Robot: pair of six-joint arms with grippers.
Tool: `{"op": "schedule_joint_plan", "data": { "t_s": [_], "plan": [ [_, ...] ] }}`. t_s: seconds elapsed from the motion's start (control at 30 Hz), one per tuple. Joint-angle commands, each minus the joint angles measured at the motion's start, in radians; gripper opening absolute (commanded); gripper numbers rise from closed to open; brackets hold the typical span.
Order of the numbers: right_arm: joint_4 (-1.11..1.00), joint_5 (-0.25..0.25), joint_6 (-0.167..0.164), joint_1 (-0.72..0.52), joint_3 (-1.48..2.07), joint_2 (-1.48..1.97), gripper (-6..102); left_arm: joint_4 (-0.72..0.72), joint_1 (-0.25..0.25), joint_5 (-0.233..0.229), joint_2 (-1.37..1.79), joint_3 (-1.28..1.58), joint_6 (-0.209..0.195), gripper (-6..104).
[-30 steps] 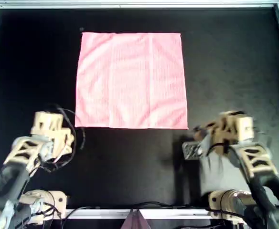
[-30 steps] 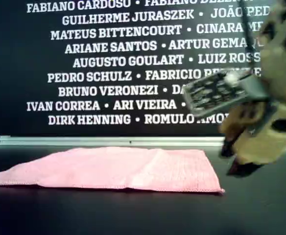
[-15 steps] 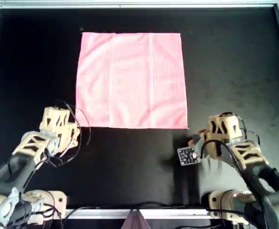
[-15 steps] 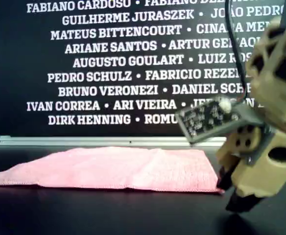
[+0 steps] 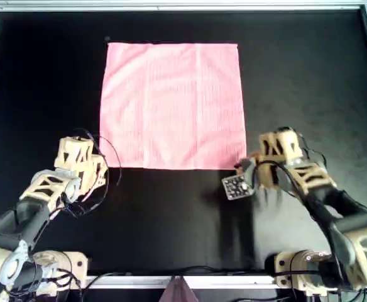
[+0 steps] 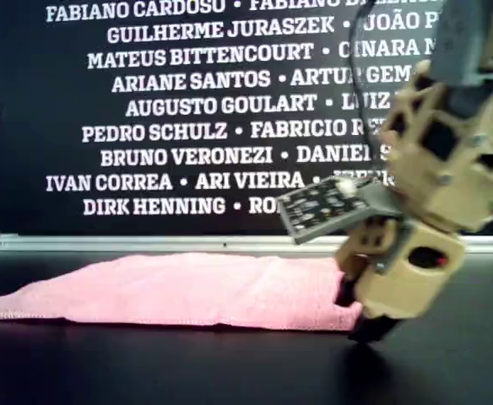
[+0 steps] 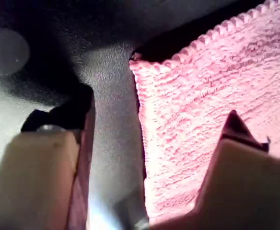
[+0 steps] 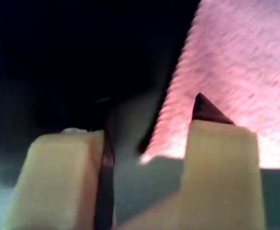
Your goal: Fold a cloth
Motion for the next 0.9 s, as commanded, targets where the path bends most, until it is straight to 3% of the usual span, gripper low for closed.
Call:
{"op": "schedule_joint_plan", "data": {
  "t_s": [0.0, 0.2, 0.87],
  "plan": [
    [-0.038, 0.040, 0.008, 0.023, -0.071, -0.018, 66, -0.015, -0.009, -0.009, -0.009, -0.017, 0.002, 94],
    [-0.043, 0.164, 0.008, 0.025, -0.101, -0.025, 66, -0.017, -0.009, -0.009, -0.028, -0.026, 0.003, 93],
    [-0.057, 0.164, 0.008, 0.025, -0.129, -0.037, 66, -0.017, -0.008, -0.011, -0.170, -0.155, 0.000, 93]
  ]
}}
